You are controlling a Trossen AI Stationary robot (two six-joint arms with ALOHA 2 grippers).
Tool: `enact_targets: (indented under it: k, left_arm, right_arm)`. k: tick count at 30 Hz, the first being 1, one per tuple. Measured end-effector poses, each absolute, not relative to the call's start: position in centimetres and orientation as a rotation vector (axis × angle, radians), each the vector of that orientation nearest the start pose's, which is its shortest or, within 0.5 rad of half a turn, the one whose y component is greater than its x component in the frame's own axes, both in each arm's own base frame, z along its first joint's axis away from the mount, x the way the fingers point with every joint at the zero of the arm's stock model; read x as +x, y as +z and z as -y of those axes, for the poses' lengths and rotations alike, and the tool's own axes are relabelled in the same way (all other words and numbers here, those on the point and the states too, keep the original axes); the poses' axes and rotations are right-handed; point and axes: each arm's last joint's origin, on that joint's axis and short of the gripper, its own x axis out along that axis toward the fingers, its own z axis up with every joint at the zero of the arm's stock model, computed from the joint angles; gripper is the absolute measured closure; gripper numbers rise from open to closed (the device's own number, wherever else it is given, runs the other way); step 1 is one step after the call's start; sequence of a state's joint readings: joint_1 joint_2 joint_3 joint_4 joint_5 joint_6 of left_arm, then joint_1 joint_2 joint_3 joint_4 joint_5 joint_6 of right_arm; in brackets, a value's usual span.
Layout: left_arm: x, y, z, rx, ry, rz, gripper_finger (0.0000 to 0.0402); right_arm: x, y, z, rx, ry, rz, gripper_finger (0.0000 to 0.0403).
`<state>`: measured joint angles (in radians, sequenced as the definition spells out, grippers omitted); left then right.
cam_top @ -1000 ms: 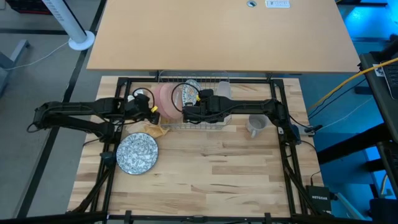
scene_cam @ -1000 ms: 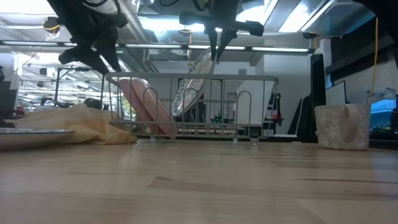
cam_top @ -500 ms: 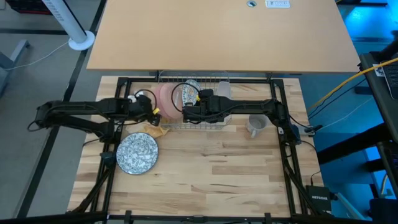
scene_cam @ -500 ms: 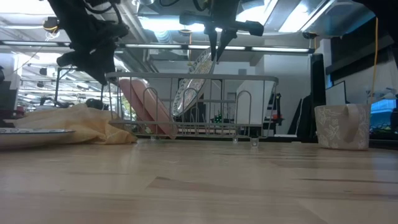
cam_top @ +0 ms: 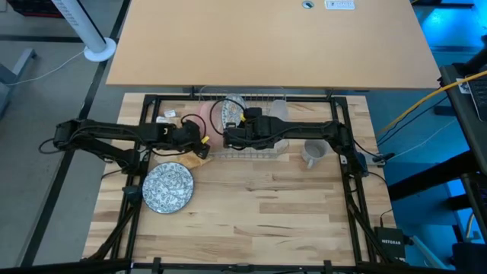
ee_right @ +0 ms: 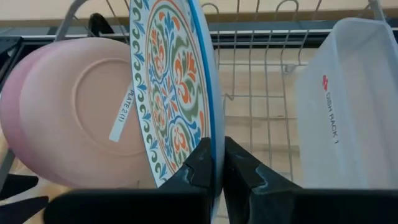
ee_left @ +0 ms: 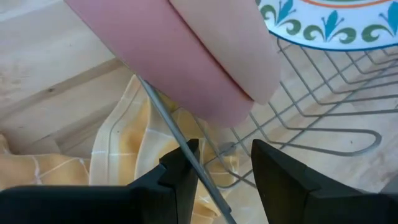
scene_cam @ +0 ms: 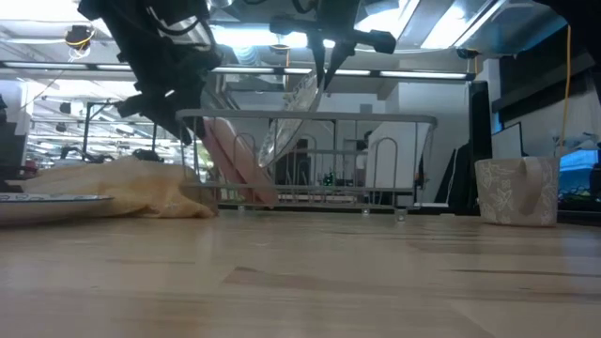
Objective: Sort dishes
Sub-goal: Put the white patterned plate in the dish rack
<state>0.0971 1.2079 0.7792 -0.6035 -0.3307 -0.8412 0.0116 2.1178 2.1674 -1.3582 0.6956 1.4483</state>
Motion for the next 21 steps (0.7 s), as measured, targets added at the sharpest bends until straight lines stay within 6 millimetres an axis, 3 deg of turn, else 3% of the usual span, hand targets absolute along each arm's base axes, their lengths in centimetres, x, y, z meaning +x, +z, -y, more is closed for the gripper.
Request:
enact_targets:
  k: [12, 21]
  left_arm:
    - [22.1, 22.0, -2.7, -0.627, 0.761, -0.824, 0.0265]
    - [22.0, 21.9, -2.6, -0.627, 0.746, -0.840, 0.0265]
  right_arm:
    - [41.6, 31.3, 1.3, 0.783, -1.340, -0.580, 0.0386]
    - [41.6, 32.5, 1.4, 0.779, -1.334, -0.539, 0.0386]
